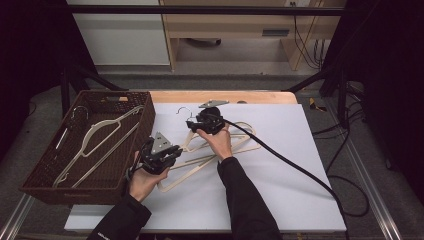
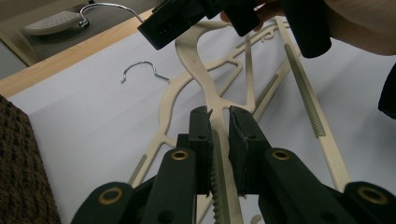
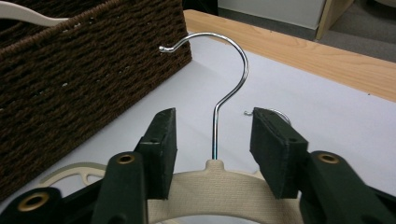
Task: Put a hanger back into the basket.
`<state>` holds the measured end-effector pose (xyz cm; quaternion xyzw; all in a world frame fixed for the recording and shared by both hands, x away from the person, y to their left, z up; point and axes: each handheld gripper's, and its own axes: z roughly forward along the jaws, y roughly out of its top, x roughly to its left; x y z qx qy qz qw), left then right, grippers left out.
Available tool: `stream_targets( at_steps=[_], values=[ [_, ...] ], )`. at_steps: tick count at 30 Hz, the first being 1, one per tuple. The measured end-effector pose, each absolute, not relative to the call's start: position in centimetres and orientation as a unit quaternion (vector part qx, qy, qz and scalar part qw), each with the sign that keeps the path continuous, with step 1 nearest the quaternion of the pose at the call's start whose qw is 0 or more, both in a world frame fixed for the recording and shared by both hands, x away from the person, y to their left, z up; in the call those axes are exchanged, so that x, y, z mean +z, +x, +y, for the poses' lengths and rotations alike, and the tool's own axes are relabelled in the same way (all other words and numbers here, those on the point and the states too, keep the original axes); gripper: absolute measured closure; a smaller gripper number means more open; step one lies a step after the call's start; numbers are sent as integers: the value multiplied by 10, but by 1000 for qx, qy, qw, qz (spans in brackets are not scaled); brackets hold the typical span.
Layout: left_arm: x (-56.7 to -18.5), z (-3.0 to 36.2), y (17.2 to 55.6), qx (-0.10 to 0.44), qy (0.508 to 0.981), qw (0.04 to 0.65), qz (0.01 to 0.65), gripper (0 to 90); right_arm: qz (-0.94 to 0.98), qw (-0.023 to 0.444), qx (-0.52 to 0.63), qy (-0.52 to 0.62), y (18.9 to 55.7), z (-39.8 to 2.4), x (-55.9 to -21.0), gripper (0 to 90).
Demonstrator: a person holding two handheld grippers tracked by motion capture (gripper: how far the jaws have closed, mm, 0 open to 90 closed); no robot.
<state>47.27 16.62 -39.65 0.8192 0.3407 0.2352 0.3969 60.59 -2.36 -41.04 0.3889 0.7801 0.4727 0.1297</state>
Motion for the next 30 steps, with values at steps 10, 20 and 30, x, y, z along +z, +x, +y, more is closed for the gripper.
stream_targets(
  at_steps=[10,20,30],
  values=[
    [-398,165,471,234,821,396,339,795,786,117,466,390,606,-26,-406,875],
    [-403,168,466,205,827,401,337,798,787,129,467,382,589,-29,-391,890],
    [-392,167,482,145,814,440,350,505,794,142,479,346,562,-32,-386,890]
  ],
)
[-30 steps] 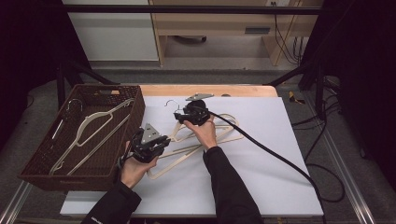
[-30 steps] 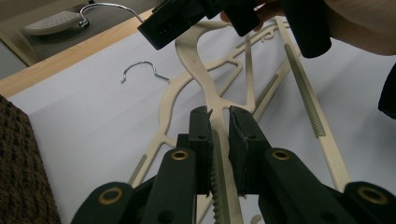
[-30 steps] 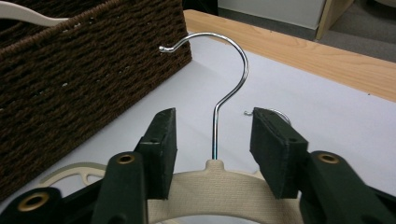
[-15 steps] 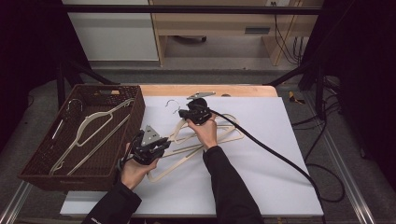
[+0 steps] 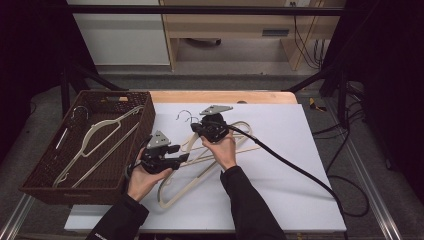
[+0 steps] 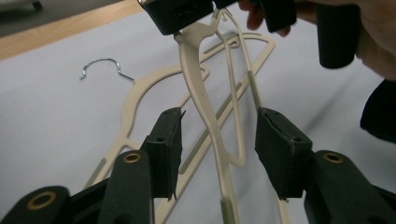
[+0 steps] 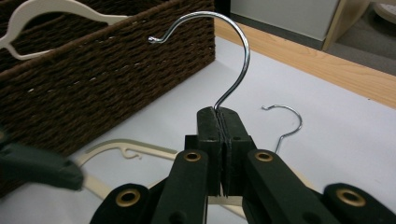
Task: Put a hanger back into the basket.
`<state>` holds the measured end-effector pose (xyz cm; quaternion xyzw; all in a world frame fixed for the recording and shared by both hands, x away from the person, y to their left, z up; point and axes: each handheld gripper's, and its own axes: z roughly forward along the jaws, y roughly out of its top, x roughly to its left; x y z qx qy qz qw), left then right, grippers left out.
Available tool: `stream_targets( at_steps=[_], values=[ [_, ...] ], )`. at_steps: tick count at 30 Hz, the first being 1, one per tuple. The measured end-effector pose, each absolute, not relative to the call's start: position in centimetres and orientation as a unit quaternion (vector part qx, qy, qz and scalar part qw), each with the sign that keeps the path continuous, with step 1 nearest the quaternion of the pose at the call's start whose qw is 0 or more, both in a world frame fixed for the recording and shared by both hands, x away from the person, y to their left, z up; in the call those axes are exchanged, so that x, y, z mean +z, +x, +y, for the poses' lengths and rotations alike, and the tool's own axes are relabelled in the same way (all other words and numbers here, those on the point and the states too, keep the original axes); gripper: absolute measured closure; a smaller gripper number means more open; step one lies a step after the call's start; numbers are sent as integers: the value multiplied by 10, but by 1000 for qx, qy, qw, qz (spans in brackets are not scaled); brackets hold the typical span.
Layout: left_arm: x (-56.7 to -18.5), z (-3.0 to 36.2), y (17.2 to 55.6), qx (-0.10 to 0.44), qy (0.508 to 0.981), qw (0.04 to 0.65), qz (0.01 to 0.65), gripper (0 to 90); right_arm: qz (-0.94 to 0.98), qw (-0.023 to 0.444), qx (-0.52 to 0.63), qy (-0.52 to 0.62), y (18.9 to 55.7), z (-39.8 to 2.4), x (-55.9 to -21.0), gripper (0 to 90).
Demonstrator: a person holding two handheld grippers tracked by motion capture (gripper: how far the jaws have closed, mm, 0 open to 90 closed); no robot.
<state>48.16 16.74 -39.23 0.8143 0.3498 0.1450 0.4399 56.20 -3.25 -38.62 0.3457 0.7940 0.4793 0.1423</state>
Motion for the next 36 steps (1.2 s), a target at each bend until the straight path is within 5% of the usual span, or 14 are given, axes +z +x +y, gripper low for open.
stream_targets(
  at_steps=[9,14,23,36],
  values=[
    [-404,159,502,100,828,416,363,555,795,147,494,319,547,-39,-385,889],
    [-408,155,508,100,831,402,372,787,788,141,517,304,536,-45,-379,900],
    [-400,154,501,78,815,437,371,850,782,140,527,303,526,-59,-377,899],
    [-385,149,479,115,813,440,363,870,762,144,553,304,478,-111,-372,611]
  ],
)
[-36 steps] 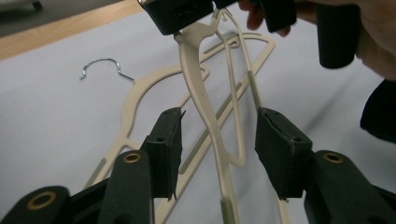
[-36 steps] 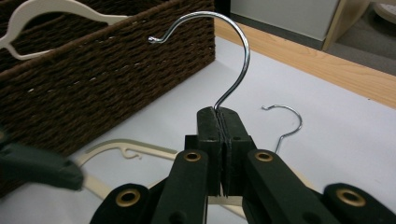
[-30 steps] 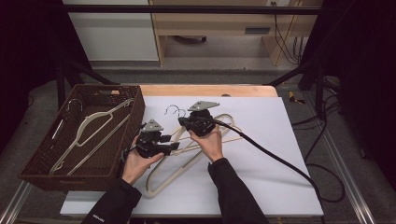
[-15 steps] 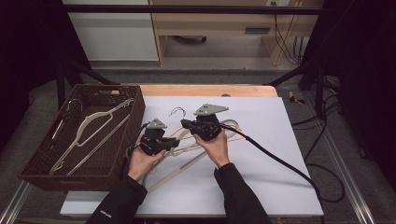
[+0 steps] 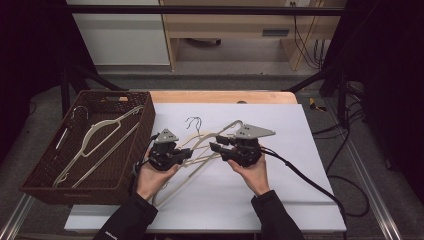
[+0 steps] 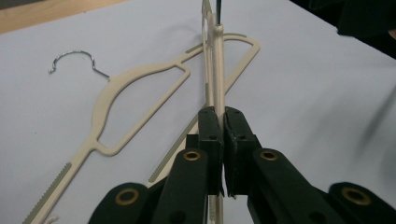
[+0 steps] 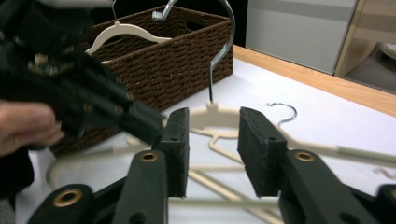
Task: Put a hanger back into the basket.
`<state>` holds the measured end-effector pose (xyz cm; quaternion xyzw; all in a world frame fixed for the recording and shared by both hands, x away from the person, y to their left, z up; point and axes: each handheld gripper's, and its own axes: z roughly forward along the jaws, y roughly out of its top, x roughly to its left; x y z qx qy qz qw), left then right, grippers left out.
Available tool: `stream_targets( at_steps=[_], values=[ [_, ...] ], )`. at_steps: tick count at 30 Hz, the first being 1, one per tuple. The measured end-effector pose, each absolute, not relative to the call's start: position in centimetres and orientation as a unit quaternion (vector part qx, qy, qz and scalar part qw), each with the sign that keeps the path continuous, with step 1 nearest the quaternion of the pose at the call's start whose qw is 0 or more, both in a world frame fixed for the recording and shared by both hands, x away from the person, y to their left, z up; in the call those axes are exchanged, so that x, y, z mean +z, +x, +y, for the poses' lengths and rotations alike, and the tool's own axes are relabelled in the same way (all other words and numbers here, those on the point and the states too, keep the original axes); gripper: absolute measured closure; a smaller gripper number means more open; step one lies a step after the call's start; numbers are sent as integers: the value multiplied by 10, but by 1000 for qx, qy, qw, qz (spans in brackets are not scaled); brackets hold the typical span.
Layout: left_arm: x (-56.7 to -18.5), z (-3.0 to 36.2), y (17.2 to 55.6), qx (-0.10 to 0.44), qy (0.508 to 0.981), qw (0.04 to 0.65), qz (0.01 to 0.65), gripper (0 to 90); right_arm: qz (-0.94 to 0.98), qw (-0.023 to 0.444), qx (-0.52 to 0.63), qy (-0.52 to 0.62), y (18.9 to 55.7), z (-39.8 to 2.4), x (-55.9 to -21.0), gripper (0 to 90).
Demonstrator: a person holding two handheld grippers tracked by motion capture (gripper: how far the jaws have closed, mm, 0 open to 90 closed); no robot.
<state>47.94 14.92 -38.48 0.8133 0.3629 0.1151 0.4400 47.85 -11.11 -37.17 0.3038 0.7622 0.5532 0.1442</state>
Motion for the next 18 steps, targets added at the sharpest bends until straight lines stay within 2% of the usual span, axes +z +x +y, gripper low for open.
stream_targets(
  at_steps=[3,4,7,8,17,18],
  values=[
    [-375,152,475,123,813,447,353,870,757,144,558,309,467,-128,-372,531],
    [-367,154,471,128,812,451,349,870,754,148,559,313,461,-136,-371,470],
    [-358,156,466,132,809,458,345,870,750,157,559,316,454,-147,-372,420],
    [-348,158,462,138,808,463,339,869,748,163,559,319,449,-155,-373,365],
    [-308,173,449,164,807,477,307,869,731,183,554,354,433,-193,-382,215],
    [-300,178,447,162,806,482,302,869,728,189,553,359,431,-201,-384,175]
  ],
)
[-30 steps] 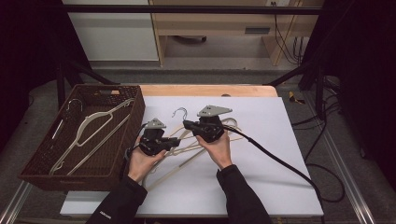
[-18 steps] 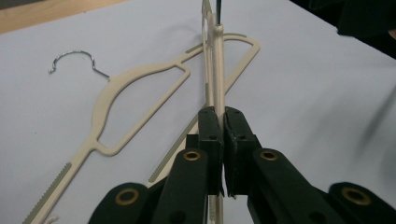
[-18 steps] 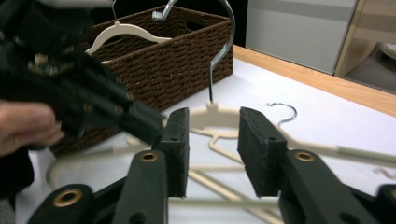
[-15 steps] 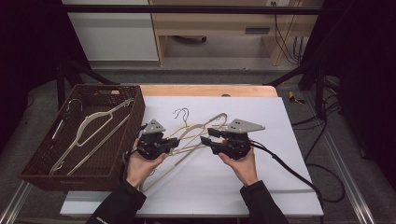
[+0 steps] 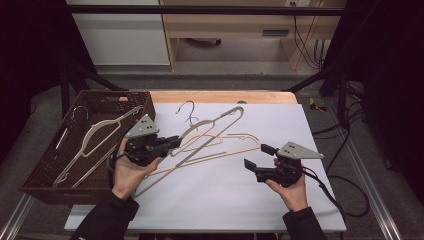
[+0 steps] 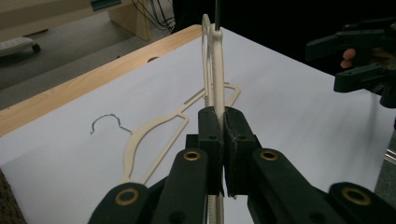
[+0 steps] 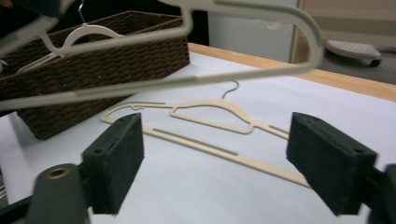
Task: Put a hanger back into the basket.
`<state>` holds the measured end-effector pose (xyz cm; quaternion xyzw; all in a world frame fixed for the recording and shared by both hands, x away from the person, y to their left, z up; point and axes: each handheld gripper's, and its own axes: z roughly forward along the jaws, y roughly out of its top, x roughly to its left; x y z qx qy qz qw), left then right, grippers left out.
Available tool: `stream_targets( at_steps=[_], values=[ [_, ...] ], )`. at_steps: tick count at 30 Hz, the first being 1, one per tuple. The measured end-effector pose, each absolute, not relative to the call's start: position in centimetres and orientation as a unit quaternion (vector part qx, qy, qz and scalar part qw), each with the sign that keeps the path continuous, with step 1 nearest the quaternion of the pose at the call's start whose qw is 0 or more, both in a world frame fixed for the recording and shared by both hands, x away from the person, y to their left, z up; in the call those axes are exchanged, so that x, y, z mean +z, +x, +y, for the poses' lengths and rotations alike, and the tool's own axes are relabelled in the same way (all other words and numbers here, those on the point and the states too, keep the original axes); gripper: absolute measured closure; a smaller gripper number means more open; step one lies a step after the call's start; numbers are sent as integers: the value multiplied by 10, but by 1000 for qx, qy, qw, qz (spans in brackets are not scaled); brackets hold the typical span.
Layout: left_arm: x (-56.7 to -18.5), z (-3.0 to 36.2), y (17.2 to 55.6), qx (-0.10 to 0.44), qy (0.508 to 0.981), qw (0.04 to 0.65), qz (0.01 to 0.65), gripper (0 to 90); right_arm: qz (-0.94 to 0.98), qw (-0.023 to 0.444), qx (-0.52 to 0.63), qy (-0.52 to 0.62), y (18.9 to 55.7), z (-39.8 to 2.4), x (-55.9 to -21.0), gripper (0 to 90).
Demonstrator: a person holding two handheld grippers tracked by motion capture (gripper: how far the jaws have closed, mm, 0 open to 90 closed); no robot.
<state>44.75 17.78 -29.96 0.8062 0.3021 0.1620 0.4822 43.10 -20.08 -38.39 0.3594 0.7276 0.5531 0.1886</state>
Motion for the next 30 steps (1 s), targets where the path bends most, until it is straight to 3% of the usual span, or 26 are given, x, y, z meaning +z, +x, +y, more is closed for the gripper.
stream_targets(
  at_steps=[6,20,30],
  values=[
    [-279,199,444,168,802,494,289,869,722,201,548,372,423,-219,-389,118],
    [-248,261,453,205,793,490,300,869,719,209,536,390,417,-234,-393,82],
    [-253,311,469,218,787,478,324,869,718,210,536,393,417,-235,-392,75]
  ],
)
